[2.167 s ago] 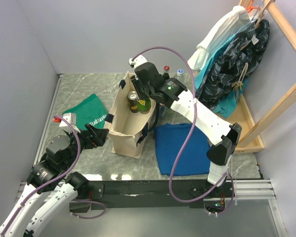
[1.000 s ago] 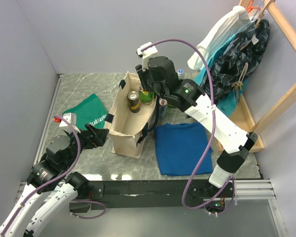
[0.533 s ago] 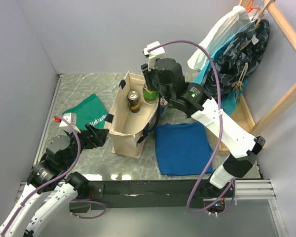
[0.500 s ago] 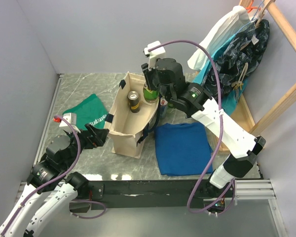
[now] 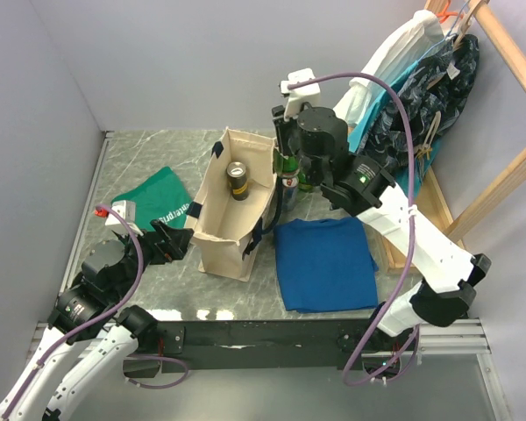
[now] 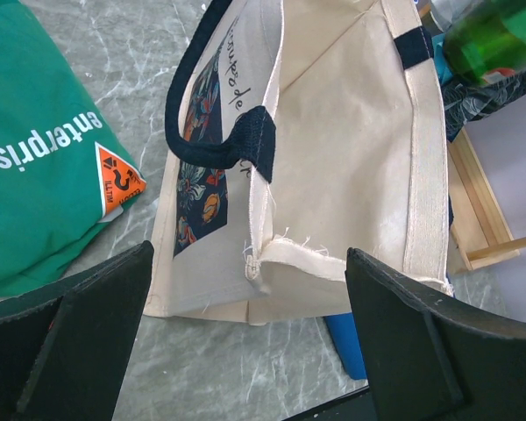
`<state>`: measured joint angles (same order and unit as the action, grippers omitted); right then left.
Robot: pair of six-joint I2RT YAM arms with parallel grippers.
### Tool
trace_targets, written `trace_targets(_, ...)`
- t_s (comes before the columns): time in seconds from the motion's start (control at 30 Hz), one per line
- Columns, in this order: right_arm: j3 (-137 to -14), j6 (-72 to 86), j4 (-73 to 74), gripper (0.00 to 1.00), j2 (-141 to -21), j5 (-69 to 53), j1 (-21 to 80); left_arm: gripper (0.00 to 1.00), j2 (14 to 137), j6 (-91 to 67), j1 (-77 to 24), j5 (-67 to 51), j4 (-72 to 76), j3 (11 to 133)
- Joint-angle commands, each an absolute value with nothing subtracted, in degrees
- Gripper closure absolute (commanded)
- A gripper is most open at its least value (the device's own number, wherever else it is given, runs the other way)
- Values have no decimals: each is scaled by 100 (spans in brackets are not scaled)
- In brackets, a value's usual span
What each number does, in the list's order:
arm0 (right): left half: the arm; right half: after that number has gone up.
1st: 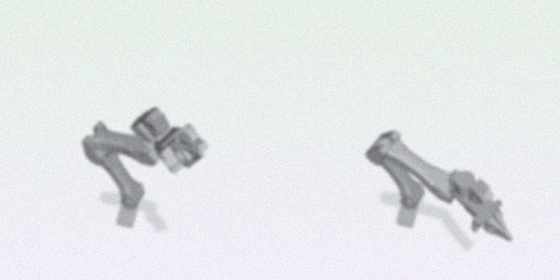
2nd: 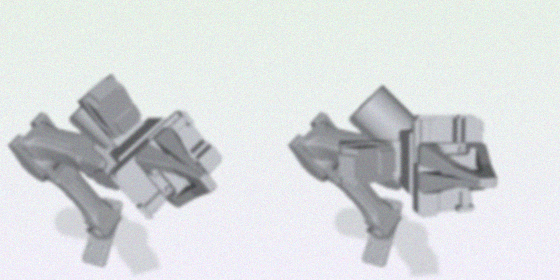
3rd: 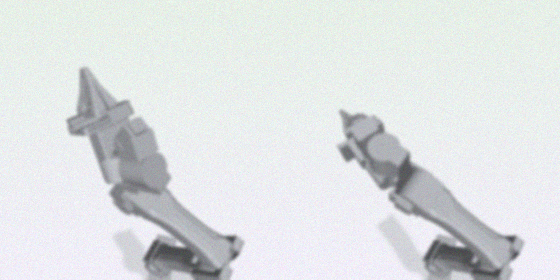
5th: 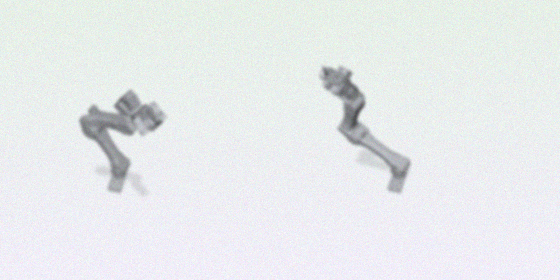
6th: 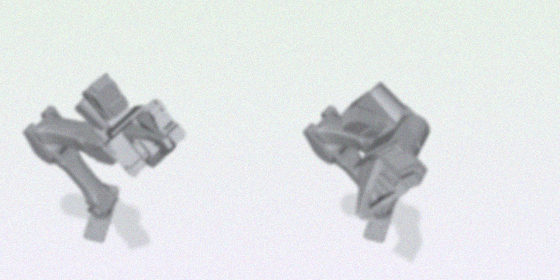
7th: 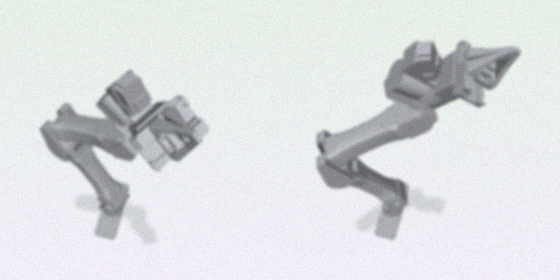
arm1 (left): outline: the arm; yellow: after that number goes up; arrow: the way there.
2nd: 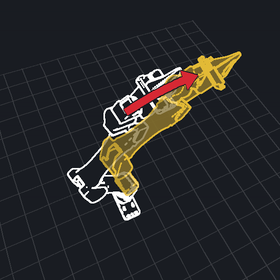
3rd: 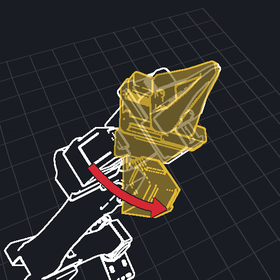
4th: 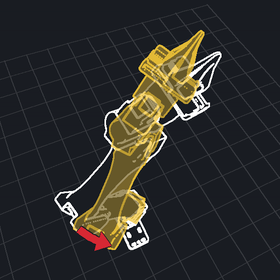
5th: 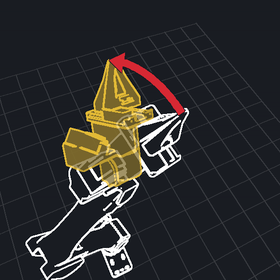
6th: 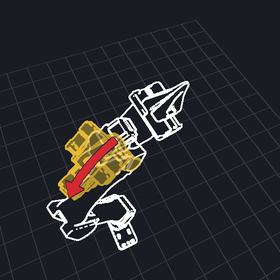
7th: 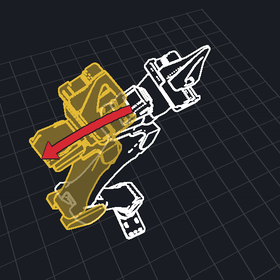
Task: Take the beverage out of the canvas bag
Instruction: Place the drink at the center of the board.
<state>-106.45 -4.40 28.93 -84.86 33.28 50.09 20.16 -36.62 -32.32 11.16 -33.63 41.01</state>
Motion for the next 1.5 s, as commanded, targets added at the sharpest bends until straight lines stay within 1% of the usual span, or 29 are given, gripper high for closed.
trace_targets(0.0, -10565, -493, 1626, 100, -7902, 3849, 4905, 4, 2101, -3551, -3190, 1002, -3085, 4166)
trace_targets(0.43, -9537, 307, 1749, 100, -7515, 3489, 3745, 4, 2101, -3551, -3182, 1019, -3111, 4184)
trace_targets(0.67, -9001, 527, 1635, 100, -7585, 3252, 3252, 4, 2057, -3568, -3182, 1064, -3111, 4175)
trace_targets(0.83, -9009, 790, 1810, 100, -7673, 2857, 3076, 3, 2127, -3560, -3182, 1046, -3120, 4184)
trace_targets(1.07, -8816, 791, 1767, 100, -7822, 2839, 2901, 4, 2101, -3560, -3182, 1055, -3120, 4175)
trace_targets(1.47, -8965, 809, 1732, 100, -8507, 2839, 2628, 4, 2083, -3568, -3182, 1081, -3129, 4175)
